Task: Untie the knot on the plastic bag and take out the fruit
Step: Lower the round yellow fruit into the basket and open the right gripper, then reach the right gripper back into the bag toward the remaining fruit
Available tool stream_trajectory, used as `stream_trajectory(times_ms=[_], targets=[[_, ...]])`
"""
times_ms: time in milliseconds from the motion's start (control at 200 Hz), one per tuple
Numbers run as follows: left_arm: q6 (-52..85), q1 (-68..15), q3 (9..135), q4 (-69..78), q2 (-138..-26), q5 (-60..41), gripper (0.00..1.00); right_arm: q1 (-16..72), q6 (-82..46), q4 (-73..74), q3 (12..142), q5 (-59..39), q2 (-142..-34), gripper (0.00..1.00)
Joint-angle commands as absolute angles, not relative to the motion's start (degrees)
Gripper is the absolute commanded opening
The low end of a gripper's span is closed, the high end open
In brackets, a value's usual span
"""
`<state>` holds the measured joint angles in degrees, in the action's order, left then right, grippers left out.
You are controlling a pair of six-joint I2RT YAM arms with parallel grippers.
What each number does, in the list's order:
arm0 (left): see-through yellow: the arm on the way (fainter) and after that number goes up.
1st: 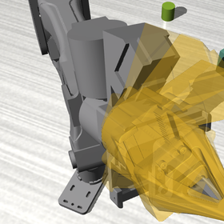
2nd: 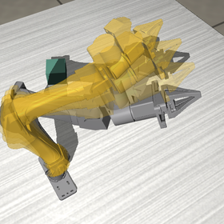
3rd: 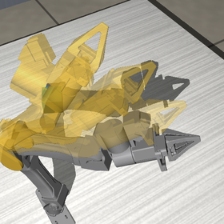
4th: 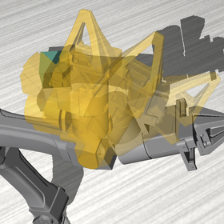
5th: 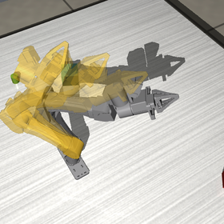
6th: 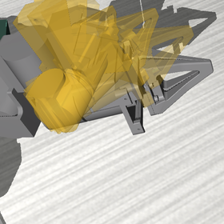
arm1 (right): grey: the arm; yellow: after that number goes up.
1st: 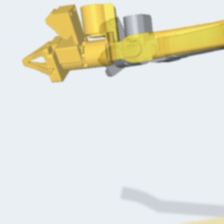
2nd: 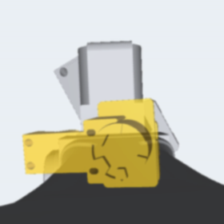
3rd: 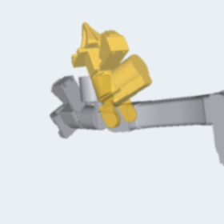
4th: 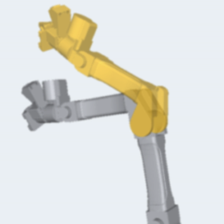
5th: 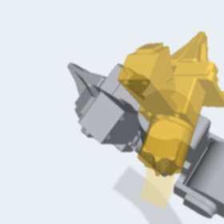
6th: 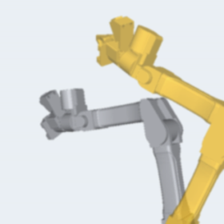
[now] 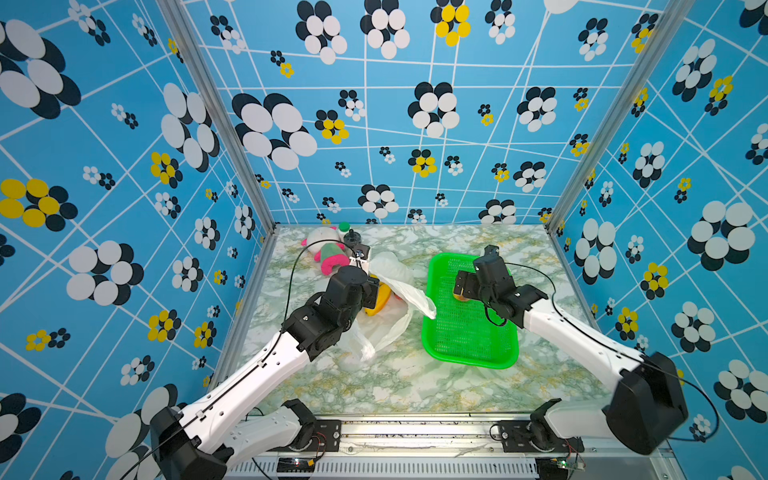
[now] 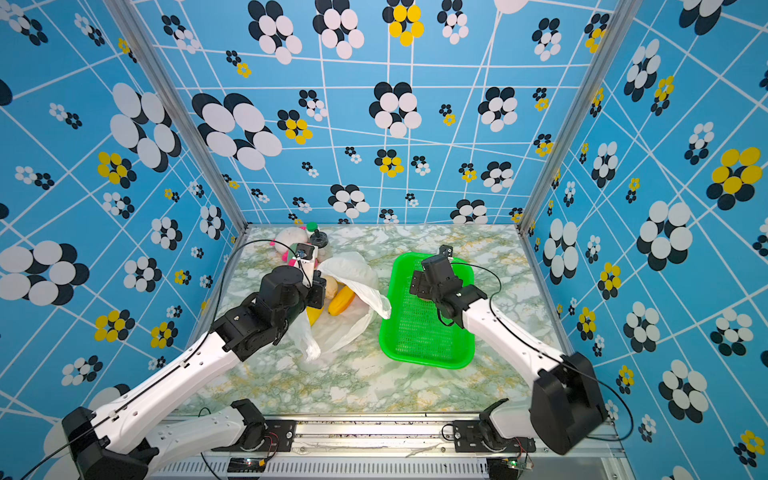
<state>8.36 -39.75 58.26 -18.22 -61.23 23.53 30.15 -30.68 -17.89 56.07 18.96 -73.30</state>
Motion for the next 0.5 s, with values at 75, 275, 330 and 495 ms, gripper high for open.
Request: stream_trajectory(times_ms=[75, 275, 330, 495], targets=[[8.69, -39.37, 59.41, -18.26, -59.85, 21.2, 0.0, 37.07, -24.23, -13.73, 48.15, 20.46, -56.75, 0.91], [8.35, -39.28, 60.11, -18.65, -60.81, 21.87, 0.0, 49.55, -15.01, -4.78, 42.93, 14.95, -44.47, 0.84], [8.26, -39.28, 59.88, -18.28, -60.94, 21.79, 0.0, 51.85, -13.75, -2.82, 42.66, 13.09, -45.41, 0.81], [8.0, -39.13, 60.16, -18.18, -61.72, 21.74, 0.0, 59.0, -10.67, 3.03, 44.43, 8.86, -55.9, 0.79]])
